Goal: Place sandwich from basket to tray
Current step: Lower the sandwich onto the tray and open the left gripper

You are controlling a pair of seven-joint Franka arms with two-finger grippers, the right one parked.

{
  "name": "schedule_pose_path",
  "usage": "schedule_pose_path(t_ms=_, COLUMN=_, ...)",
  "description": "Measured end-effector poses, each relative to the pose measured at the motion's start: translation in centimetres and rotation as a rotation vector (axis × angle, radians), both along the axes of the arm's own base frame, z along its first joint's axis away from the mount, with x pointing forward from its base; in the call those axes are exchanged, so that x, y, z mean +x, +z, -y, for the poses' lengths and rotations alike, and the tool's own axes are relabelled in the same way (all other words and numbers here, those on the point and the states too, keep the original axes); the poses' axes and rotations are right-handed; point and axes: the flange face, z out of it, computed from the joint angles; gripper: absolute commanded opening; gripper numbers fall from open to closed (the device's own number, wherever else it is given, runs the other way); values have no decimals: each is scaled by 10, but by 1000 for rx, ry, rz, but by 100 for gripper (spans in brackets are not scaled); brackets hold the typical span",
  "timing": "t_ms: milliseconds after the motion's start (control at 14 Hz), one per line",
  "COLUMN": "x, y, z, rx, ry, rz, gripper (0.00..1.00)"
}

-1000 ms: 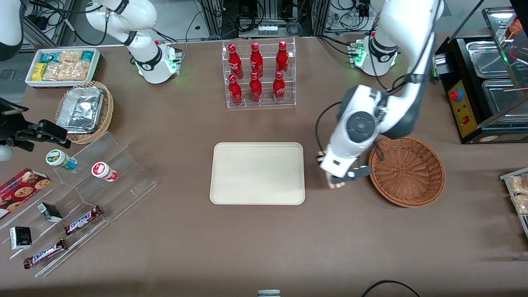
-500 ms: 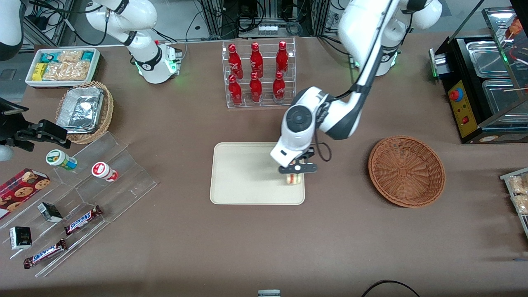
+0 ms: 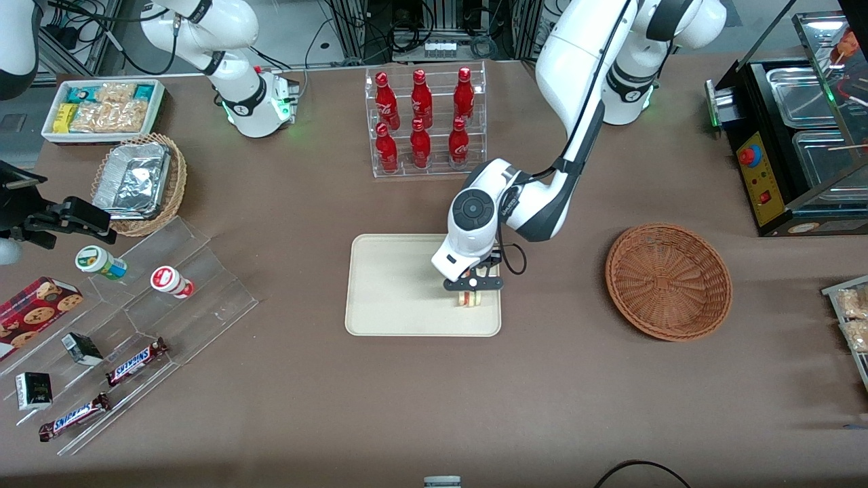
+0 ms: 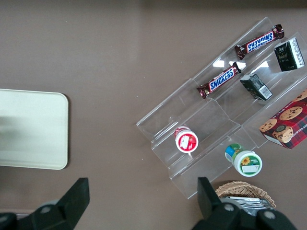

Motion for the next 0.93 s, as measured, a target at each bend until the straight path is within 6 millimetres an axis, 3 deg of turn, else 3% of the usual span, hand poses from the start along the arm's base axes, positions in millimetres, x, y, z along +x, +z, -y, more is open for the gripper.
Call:
schedule_pose_path(t_ms=429, x=0, y=-12, z=0, rx=-5, ry=3, rz=-5, gripper=43)
schedule_pose_path(t_ms=571, x=1, y=-13, z=1, rx=-8, ry=2, rz=0, gripper=56)
schedule_pose_path(t_ms=714, x=2, y=-13, z=1, rx=-12, ry=1, rz=4, gripper=62)
schedule_pose_path(t_ms=786, x=3, y=-11, z=2, rx=-16, ry=1, rz=9, gripper=75)
schedule_pose_path(t_ms=857, x=5, y=-6, z=4, rx=-22, ry=1, rz=16, gripper=100)
schedule_pose_path(t_ms=929, x=8, y=1, z=7, rx=-32, ry=2, rz=27, gripper=100)
